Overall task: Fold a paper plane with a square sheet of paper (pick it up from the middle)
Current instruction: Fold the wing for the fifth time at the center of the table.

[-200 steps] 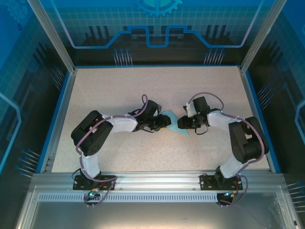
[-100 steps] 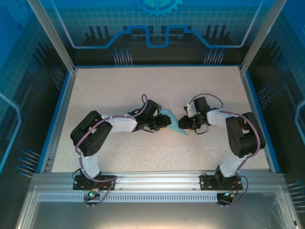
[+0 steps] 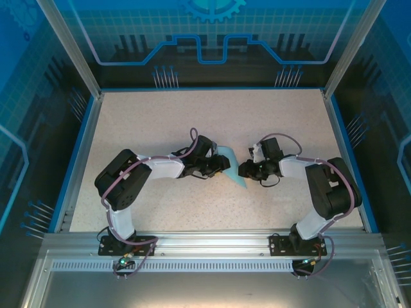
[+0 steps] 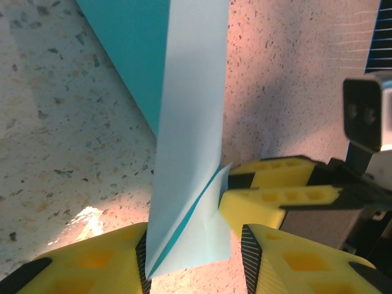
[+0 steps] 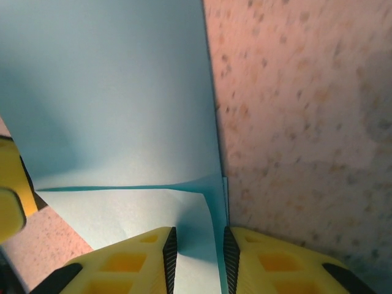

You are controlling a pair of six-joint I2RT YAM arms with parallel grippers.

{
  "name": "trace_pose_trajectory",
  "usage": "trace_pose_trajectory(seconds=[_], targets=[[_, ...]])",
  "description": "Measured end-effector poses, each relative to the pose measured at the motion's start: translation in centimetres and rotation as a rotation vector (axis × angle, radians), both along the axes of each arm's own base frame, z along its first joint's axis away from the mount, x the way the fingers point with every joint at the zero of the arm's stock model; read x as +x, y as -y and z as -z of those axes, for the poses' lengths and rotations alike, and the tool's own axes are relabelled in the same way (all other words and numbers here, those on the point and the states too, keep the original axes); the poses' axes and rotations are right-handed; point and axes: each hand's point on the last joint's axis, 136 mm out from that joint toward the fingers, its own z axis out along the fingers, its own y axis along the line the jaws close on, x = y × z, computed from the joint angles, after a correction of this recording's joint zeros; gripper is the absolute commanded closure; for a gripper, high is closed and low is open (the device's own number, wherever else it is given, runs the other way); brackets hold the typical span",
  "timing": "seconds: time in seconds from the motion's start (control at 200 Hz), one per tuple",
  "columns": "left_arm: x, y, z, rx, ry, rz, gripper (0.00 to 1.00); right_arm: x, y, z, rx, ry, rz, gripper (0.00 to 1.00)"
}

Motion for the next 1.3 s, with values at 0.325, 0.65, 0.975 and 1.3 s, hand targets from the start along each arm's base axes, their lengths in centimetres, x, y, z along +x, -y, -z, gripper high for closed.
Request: trace_pose_trajectory(seconds=[0.325,0.65,0.975,1.3], targets=[[0.1,0.2,-0.3,-0.013,0.007,0.004,0.68,-1.4,-0.6,-0.3,0.023,-0.043,0.0,0.72],[0.3,0.7,0.2,-0.016,-0.02,0.014,0.97,-1.4,-0.3,-0.2,0.005,-0.031,-0.007,0.65],[0.8,1.0,-0.6,0.013,-0.075,0.001,1.0,-0.9,0.3,-4.6,-0.177,0.263,-0.049,0.62],[0.4,0.7,0.1,0.043,-0.114,0.001,1.0,-4.5,-1.6,-2.6,-0.437,0.428,-0.253,0.59]])
